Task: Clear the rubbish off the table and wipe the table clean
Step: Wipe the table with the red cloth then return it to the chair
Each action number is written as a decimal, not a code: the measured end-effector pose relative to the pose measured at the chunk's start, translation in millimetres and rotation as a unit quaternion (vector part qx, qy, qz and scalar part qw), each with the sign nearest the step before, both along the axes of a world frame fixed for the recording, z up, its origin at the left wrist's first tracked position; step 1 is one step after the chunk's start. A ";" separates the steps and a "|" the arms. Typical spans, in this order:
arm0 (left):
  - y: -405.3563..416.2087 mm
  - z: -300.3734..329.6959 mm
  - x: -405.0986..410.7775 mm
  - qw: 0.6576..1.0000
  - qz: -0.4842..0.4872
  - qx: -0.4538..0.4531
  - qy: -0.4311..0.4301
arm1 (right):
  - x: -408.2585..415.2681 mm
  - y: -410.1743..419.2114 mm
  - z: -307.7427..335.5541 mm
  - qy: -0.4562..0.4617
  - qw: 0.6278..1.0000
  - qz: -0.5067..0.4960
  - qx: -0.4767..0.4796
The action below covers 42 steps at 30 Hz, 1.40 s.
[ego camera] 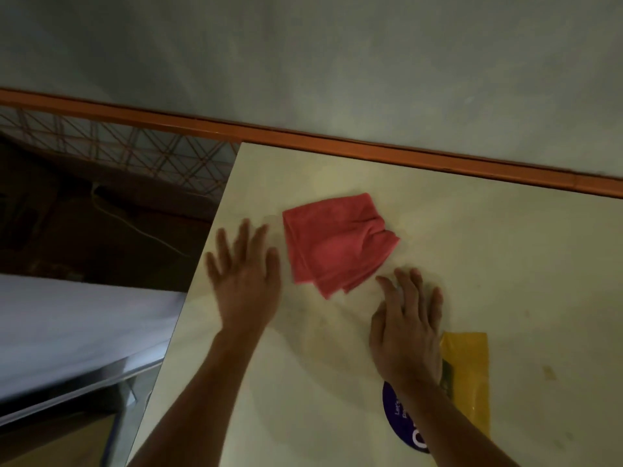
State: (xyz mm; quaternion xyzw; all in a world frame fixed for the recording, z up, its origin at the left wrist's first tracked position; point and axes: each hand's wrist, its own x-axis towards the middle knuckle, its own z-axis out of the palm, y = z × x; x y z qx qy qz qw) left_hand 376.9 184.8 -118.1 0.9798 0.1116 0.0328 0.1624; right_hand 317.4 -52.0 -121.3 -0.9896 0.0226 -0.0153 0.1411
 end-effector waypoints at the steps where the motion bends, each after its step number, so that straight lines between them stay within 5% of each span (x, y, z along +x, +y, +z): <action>1: 11.2 -1.3 -8.9 0.999 0.025 0.021 0.037 | -0.5 -0.6 -0.5 -0.003 1.000 0.000 0.001; 8: 20.5 -5.3 -36.6 0.995 0.031 0.051 0.085 | -1.4 -1.2 -1.5 -0.033 0.999 -0.005 0.017; 14: 20.8 -7.7 -35.2 0.995 0.036 0.058 0.074 | 57.0 27.7 26.8 -0.075 0.984 -0.046 0.154; 21: 22.6 -12.2 -34.2 0.994 0.045 0.069 0.066 | 154.3 86.5 11.2 0.064 0.994 0.084 -0.026; 36: 23.2 -8.2 -36.1 0.996 0.041 0.045 0.068 | -31.4 88.9 8.9 0.098 0.982 0.155 -0.051; 42: 23.9 -7.2 -36.4 0.997 0.037 0.034 0.061 | -79.2 74.1 17.4 0.064 0.986 0.148 0.041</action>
